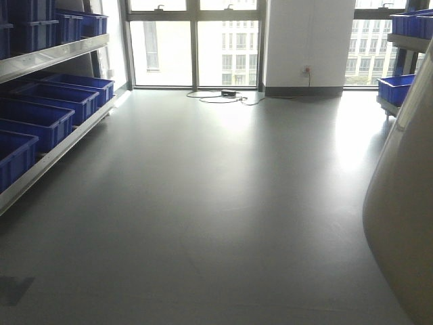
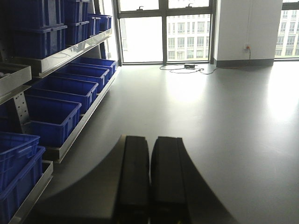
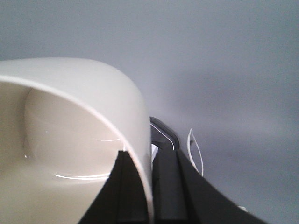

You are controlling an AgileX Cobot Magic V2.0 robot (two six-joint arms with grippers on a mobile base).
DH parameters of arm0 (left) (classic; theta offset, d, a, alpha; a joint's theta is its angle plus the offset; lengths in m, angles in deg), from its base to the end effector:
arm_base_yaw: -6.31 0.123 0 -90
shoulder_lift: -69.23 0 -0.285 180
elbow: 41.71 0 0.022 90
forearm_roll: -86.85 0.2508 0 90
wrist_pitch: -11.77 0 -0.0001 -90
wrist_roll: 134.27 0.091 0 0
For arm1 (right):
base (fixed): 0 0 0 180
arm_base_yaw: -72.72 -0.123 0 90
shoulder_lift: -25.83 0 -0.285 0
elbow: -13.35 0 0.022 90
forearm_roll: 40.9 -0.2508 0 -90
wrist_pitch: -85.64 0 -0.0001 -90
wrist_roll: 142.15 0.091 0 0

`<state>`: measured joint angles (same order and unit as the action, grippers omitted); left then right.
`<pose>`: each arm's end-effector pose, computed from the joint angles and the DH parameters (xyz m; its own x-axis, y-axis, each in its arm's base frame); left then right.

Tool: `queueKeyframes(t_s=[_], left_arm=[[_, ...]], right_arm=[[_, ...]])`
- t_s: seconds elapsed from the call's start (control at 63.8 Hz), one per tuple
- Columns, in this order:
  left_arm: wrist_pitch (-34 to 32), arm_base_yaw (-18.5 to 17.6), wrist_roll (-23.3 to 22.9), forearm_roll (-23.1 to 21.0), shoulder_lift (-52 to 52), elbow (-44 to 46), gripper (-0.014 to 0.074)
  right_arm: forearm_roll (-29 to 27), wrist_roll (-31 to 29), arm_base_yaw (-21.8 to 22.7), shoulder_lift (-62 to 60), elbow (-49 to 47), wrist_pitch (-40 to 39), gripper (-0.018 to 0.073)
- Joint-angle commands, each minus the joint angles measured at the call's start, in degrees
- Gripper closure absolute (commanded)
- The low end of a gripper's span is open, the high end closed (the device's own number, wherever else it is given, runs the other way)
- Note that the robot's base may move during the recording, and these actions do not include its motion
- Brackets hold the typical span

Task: Move white bin to right shelf second layer
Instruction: 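Hold the bin in the right gripper while driving across the room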

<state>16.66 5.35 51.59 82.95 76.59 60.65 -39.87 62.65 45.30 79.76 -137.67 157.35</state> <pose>0.0563 -0.0015 0.2034 0.0029 0.0344 -0.9994 0.0225 0.9992 0.0345 0.1048 0.0526 0.3239 -0.9180 -0.0095 -0.3965 -0.0809 0.9832 0.1636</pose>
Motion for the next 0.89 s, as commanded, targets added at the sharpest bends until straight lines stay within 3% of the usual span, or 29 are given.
queueKeyframes(t_s=[0.0, 0.878], left_arm=[[-4.90, -0.21, -0.15, -0.35, -0.87, -2.11, 0.0512], [-4.90, -0.21, -0.15, -0.35, -0.87, -2.11, 0.0512]], right_arm=[[0.09, -0.05, 0.31, -0.14, -1.56, -0.35, 0.0501], [0.09, -0.05, 0.31, -0.14, -1.56, -0.36, 0.0501]])
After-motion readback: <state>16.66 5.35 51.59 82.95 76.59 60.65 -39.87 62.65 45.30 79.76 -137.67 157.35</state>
